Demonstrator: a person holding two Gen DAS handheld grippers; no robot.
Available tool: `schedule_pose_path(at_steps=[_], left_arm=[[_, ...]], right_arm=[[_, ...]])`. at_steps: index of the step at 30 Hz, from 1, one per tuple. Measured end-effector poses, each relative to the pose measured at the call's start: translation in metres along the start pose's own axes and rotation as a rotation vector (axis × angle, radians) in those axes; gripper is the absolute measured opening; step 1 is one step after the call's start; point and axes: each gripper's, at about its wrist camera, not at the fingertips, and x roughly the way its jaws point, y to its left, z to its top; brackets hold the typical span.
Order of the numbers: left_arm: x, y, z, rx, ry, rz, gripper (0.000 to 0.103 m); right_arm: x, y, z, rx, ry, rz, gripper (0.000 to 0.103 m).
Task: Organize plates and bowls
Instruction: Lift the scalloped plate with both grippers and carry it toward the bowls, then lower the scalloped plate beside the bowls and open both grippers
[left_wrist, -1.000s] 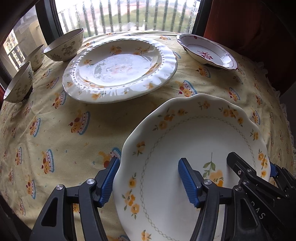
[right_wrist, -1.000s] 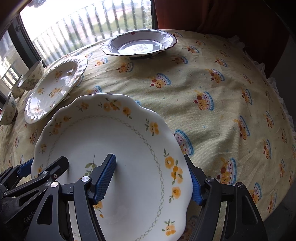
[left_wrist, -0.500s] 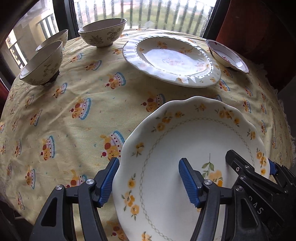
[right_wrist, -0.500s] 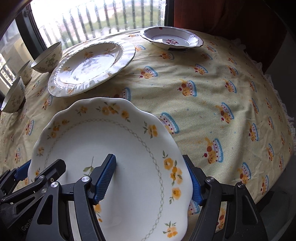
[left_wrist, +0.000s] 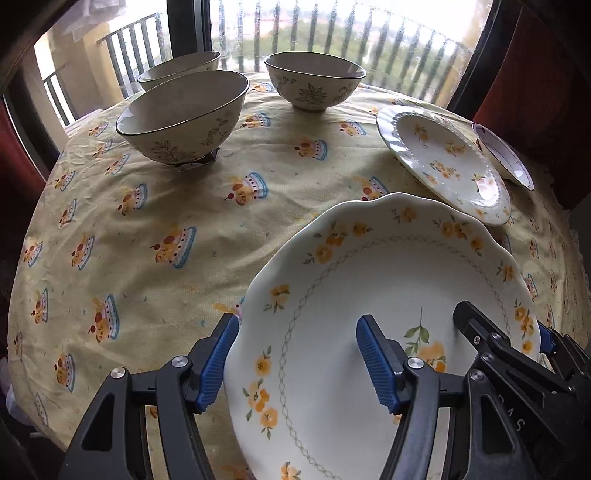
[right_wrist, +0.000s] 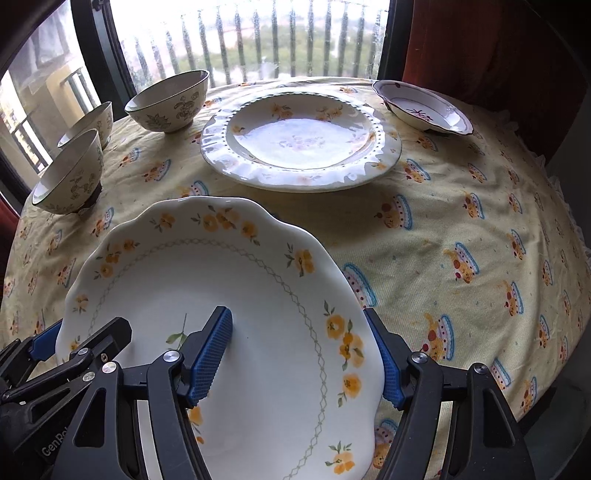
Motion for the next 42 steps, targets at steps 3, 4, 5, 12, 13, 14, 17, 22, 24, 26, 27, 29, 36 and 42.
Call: schedule_pose_path(at_steps=[3, 4, 5, 12, 13, 14, 17, 22, 24, 26, 27, 29, 36, 42], left_arm=[[0.002, 0.016, 0.004, -0.001, -0.001, 0.006, 0.066], [0.002, 0.021, 0.005, -0.002, 0.0, 0.009, 0.066], [0.003, 0.025, 0.006, -0.005, 0.0, 0.01, 0.066], [0.012, 0.05, 0.016, -0.003, 0.011, 0.027, 0.066], [0.013, 0.054, 0.018, 0.0, 0.008, 0.032, 0.066], [0.014, 0.058, 0.02, 0.0, 0.009, 0.034, 0.066], [0.016, 0.066, 0.022, 0.003, 0.01, 0.033, 0.066], [0.012, 0.061, 0.019, 0.051, -0.029, 0.042, 0.067], [0.01, 0.057, 0.016, 0.074, -0.051, 0.066, 0.067], [0.01, 0.06, 0.015, 0.074, -0.048, 0.061, 0.068], [0.009, 0.062, 0.015, 0.064, -0.044, 0.053, 0.069], [0.005, 0.066, 0.015, 0.047, -0.036, 0.036, 0.073], [-0.018, 0.066, 0.013, 0.05, -0.065, 0.021, 0.092], [-0.036, 0.049, 0.016, 0.065, -0.082, 0.004, 0.095]], right_arm=[[0.003, 0.02, 0.005, -0.016, 0.002, 0.003, 0.074], [0.005, 0.026, 0.006, -0.022, 0.005, 0.003, 0.074], [0.006, 0.031, 0.007, -0.025, 0.01, 0.004, 0.074], [0.019, 0.063, 0.015, -0.055, 0.034, 0.01, 0.074], [0.02, 0.068, 0.016, -0.059, 0.036, 0.014, 0.074], [0.022, 0.072, 0.017, -0.061, 0.038, 0.018, 0.074], [0.025, 0.083, 0.021, -0.071, 0.041, 0.033, 0.074], [0.028, 0.086, 0.023, -0.08, 0.061, 0.022, 0.074], [0.03, 0.087, 0.02, -0.092, 0.073, -0.01, 0.074], [0.027, 0.09, 0.019, -0.126, 0.06, -0.037, 0.074], [0.026, 0.091, 0.018, -0.137, 0.057, -0.037, 0.075], [0.023, 0.089, 0.019, -0.137, 0.054, -0.023, 0.077], [0.0, 0.074, 0.026, -0.102, 0.014, 0.003, 0.084], [-0.024, 0.058, 0.037, -0.075, -0.022, 0.037, 0.085]])
